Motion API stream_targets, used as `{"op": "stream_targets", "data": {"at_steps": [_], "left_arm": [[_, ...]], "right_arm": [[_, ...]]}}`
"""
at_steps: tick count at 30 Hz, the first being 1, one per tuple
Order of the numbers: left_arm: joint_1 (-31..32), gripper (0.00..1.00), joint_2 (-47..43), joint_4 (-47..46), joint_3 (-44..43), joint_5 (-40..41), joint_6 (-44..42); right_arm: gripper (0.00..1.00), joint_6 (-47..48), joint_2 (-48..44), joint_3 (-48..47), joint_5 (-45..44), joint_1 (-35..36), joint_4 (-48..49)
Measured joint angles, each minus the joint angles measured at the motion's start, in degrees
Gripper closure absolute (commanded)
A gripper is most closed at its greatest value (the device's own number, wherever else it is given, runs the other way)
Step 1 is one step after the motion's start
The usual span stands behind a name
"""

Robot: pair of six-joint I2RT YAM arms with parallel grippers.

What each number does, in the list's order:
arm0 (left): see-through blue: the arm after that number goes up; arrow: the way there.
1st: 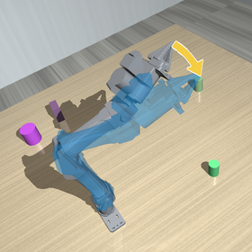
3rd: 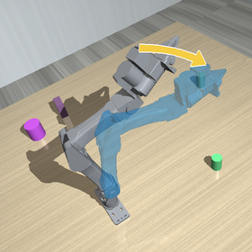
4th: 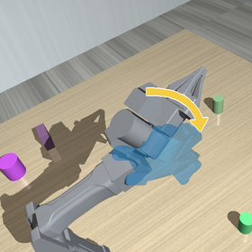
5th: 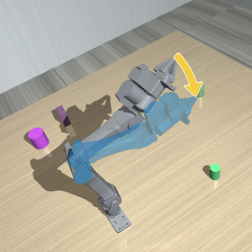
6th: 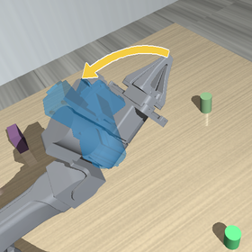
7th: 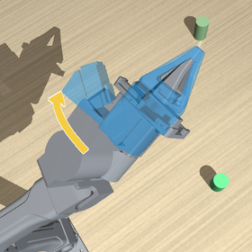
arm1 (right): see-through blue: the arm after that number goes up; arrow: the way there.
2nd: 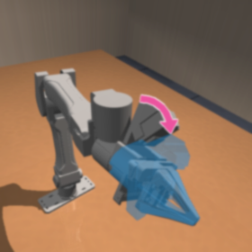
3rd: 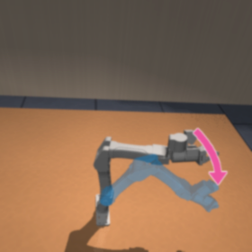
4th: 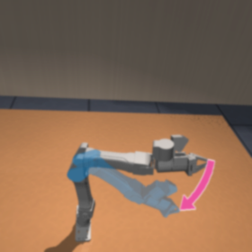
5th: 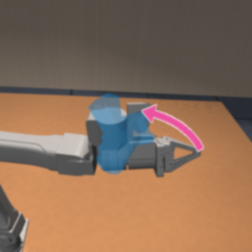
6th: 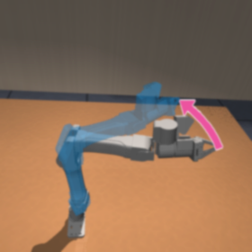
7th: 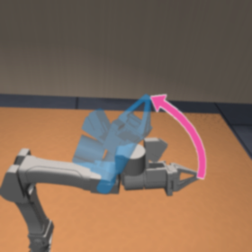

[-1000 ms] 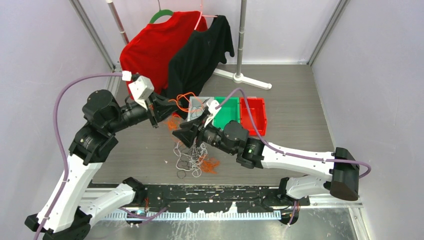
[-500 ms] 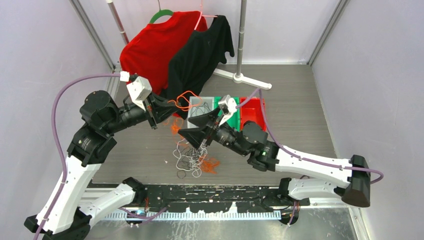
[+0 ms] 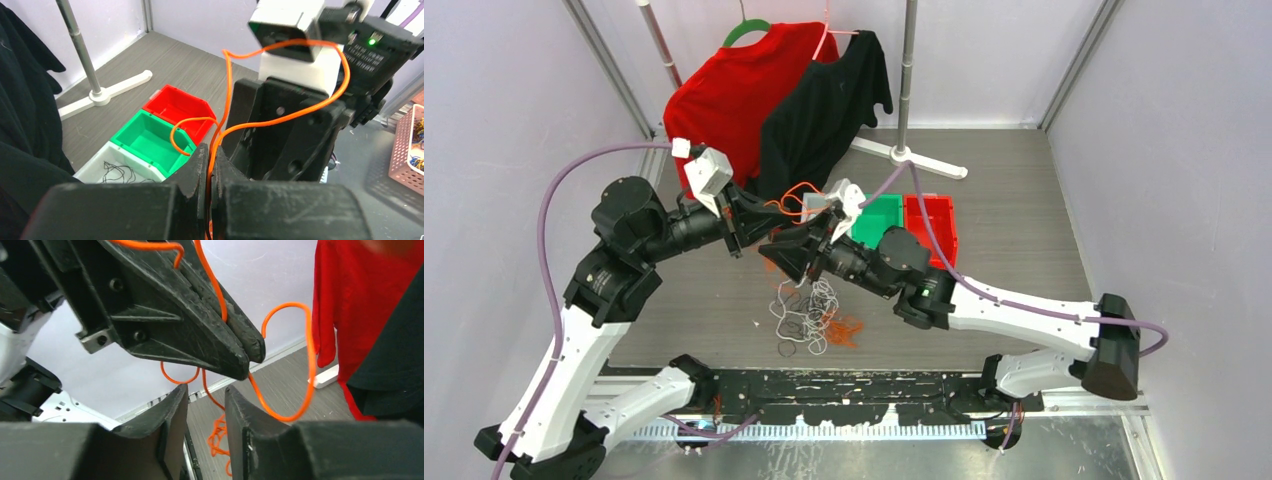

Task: Untangle the cables
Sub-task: Untie the cable.

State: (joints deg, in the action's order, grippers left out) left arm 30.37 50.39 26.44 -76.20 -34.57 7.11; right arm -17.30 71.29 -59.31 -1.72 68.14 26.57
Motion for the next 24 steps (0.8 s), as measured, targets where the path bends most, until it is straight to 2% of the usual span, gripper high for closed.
{"op": "stream_targets", "data": {"at_steps": [9, 11, 18, 24], "left_arm": [[0.00, 1.00, 1.38, 0.42, -1.70, -1.09, 3.96], [0.00, 1.00, 1.70, 0.44, -2.38, -1.29, 4.61], [0.00, 1.00, 3.34, 1.42, -5.79, -1.55, 5.20], [0.00, 1.00, 6.32, 1.51, -12.52, -1.55, 4.98]], "right_arm": [[0.83, 0.02, 6.19, -0.70, 0.15, 0.00, 3.30], [0.84, -0.63, 6.99, -0.70, 0.13, 0.00, 4.15], [0.84, -4.13, 9.03, 2.36, -0.96, -0.13, 10.08], [0.72, -7.37, 12.11, 10.01, -4.04, -0.17, 14.19]]}}
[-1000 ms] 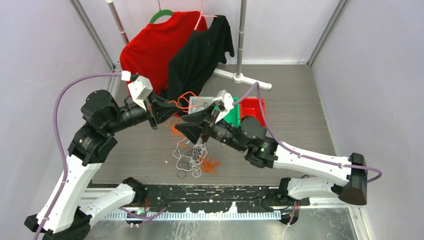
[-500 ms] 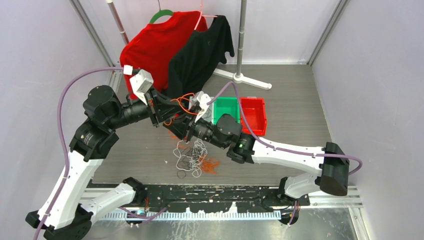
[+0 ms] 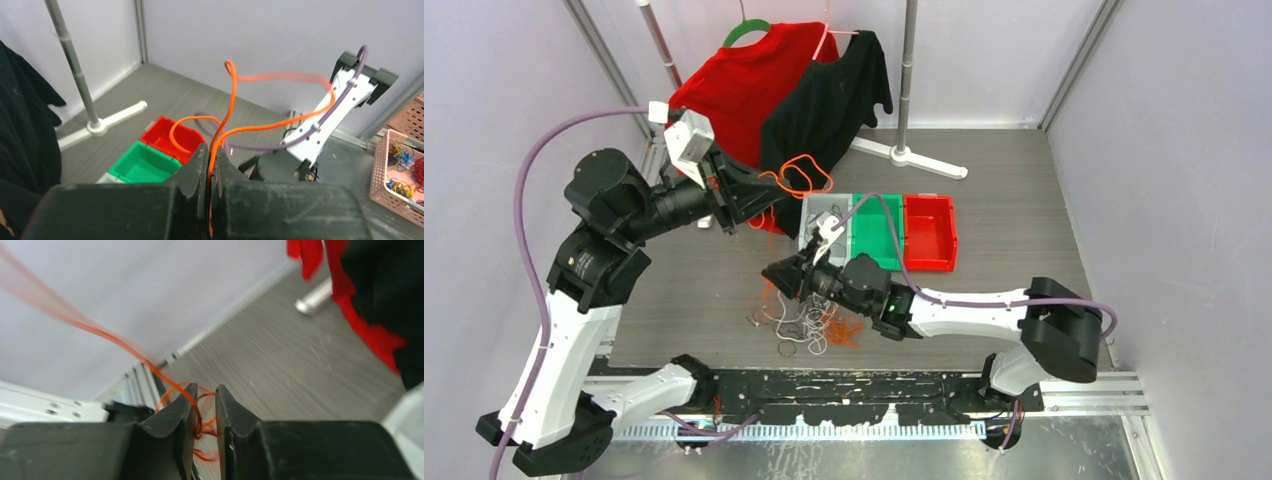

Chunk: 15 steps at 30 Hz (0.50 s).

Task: Untangle the cables
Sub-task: Untie the cable.

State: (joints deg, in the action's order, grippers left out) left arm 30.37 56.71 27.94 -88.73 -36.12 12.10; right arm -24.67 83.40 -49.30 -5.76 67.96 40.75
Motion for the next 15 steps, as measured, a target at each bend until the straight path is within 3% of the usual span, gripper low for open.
{"op": "stream_targets", "data": {"at_steps": [7, 12, 15], "left_arm": [[0.00, 1.00, 1.36, -1.95, -6.23, 0.70, -1.77], [0.00, 1.00, 2.43, -2.97, -10.08, 1.81, -3.10], [0.00, 1.00, 2.58, -3.26, -10.40, 1.95, -3.58]], "right_arm": [[0.63, -3.08, 4.52, 8.50, -4.31, -0.07, 0.42], [0.40, -4.68, 5.77, 10.51, -6.27, -0.11, 1.88], [0.35, -5.27, 5.57, 11.37, -7.21, -0.11, 2.12]]}}
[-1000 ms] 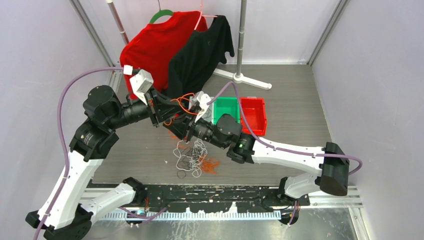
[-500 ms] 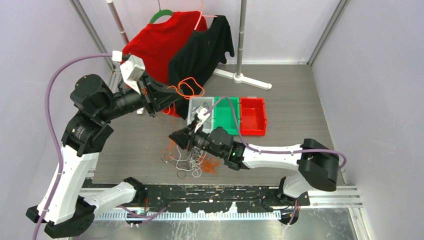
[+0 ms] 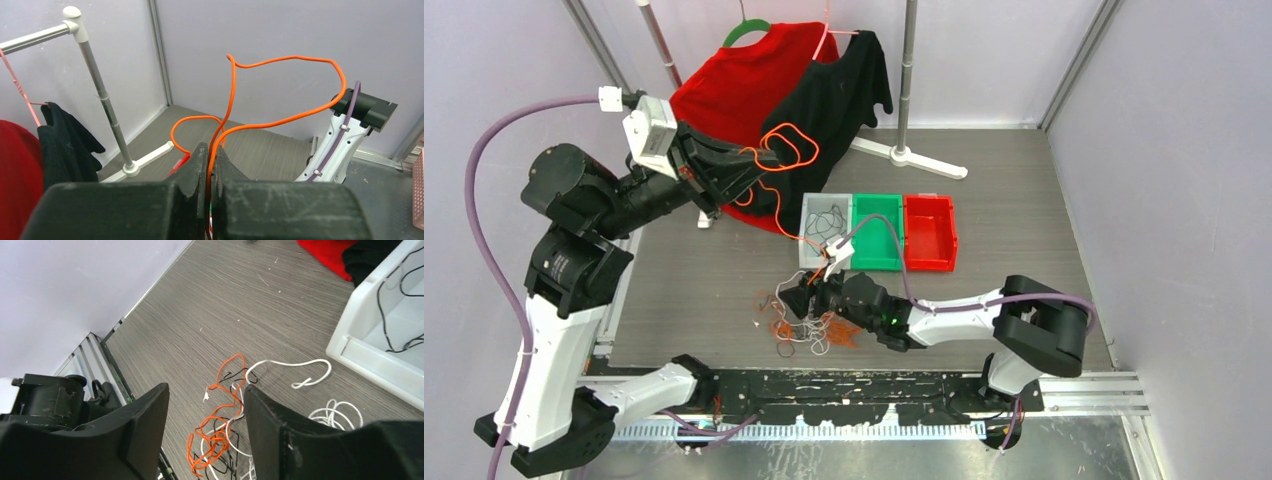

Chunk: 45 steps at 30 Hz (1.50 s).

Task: Untangle the cables
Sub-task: Untie the cable, then place the cable in the bin.

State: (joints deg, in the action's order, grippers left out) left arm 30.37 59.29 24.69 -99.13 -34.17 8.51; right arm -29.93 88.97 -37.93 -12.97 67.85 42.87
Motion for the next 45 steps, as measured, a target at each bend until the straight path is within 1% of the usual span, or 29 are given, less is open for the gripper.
{"op": "stream_targets", "data": {"at_steps": [3, 6, 10, 11, 13, 16, 18, 21, 24, 26, 31, 37, 40, 45], "left_arm": [[0.00, 1.00, -0.61, -0.42, 2.27, 0.04, -0.31], [0.00, 1.00, -2.05, -0.50, 7.54, 0.11, -0.70], [0.00, 1.00, -3.15, -0.44, 15.30, 0.17, -1.01], [0.00, 1.00, -2.99, -0.46, 17.35, 0.24, -0.98], [0.00, 1.00, -2.21, -0.61, 20.48, 0.28, -0.76], [0.00, 1.00, 0.20, -1.09, 23.65, 0.00, -0.42], [0.11, 1.00, 2.86, -2.03, 24.55, -0.28, -0.39], [0.96, 1.00, 8.17, -3.76, 24.55, -0.44, -0.61], [2.69, 1.00, 14.93, -5.70, 24.04, -0.39, -1.57], [3.98, 1.00, 20.15, -6.67, 22.69, -0.35, -2.69], [5.75, 1.00, 32.09, -8.48, 17.77, 1.38, -6.88], [6.10, 1.00, 43.43, -11.67, 9.46, 6.29, -13.73], [6.32, 1.00, 47.41, -14.51, 6.95, 8.98, -16.98], [6.62, 1.00, 51.17, -18.99, 6.56, 12.79, -22.67]], "right_arm": [[0.29, 0.17, -2.80, 1.27, -1.42, -0.13, -1.75], [0.25, 0.94, -10.05, 2.80, -4.26, -0.52, -5.79], [0.24, 2.51, -22.49, 2.97, -10.03, -2.34, -12.57], [0.24, 2.95, -25.66, 2.45, -12.68, -3.13, -15.45], [0.25, 3.21, -29.51, 1.27, -17.05, -4.61, -20.06], [0.27, 1.88, -33.29, -0.59, -23.28, -9.73, -29.46], [0.27, -0.28, -35.04, -0.96, -26.58, -14.36, -35.47], [0.27, -3.28, -38.10, -0.61, -30.16, -21.31, -43.45], [0.27, -4.63, -41.64, 0.33, -32.17, -24.63, -47.50], [0.27, -4.79, -43.19, 0.63, -32.98, -25.51, -48.76], [0.27, -4.44, -44.09, 0.94, -34.27, -26.73, -49.55], [0.27, -3.08, -44.11, 2.27, -34.53, -27.56, -49.18], [0.27, -2.71, -44.24, 3.54, -34.47, -28.28, -48.61], [0.27, -2.51, -44.48, 4.98, -33.75, -29.44, -47.52]]}}
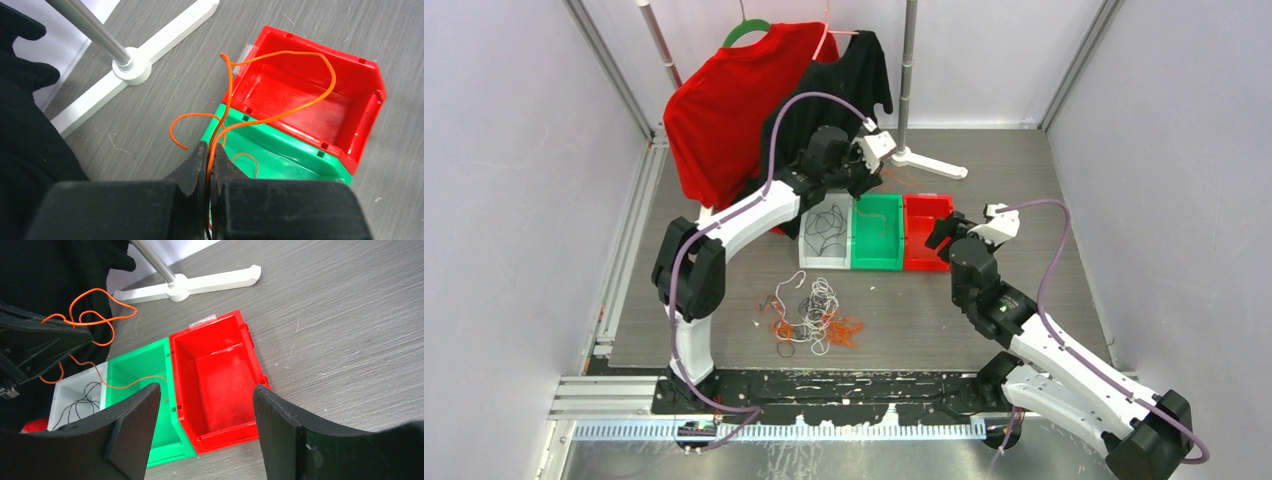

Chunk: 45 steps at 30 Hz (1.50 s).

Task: Untangle the cables
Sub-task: Place the cable in the bin.

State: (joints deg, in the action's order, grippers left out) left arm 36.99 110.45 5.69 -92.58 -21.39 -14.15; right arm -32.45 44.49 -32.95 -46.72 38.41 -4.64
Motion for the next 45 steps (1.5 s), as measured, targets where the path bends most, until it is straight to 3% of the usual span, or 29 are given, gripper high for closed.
{"op": "stream_targets", "data": {"at_steps": [7, 15, 17, 22, 25, 37, 45], "left_arm": [[1.46, 1.00, 0.92, -1.62, 1.46, 0.94, -3.13], [3.91, 1.00, 1.18, 6.84, 2.71, -0.90, 0.81], [4.17, 0.92, 1.46, 7.89, 2.71, -0.76, 2.36], [4.13, 0.53, 2.82, 10.21, 2.49, 0.17, 6.62], [4.13, 0.44, 4.22, 12.26, 1.73, 1.14, 9.07], [3.34, 0.40, 3.87, 13.18, 1.42, 4.90, 14.05], [2.51, 0.56, 3.61, 21.33, -4.66, -4.72, 5.79]], "right_arm": [[0.27, 0.00, -0.15, 1.20, 1.01, -1.55, 0.66], [0.27, -0.04, -1.77, 0.59, 2.08, -2.91, -0.68], [0.27, -0.04, -1.77, 0.37, 2.25, -2.93, -0.94], [0.27, -0.37, -1.77, 0.33, 2.78, -2.97, -1.79], [0.27, -0.70, -1.77, -0.11, 3.17, -3.02, -3.26], [0.23, -1.97, 1.92, -2.62, 6.01, -3.32, -5.09], [0.27, -2.49, 13.09, -4.46, 15.21, -7.52, -5.03]]}}
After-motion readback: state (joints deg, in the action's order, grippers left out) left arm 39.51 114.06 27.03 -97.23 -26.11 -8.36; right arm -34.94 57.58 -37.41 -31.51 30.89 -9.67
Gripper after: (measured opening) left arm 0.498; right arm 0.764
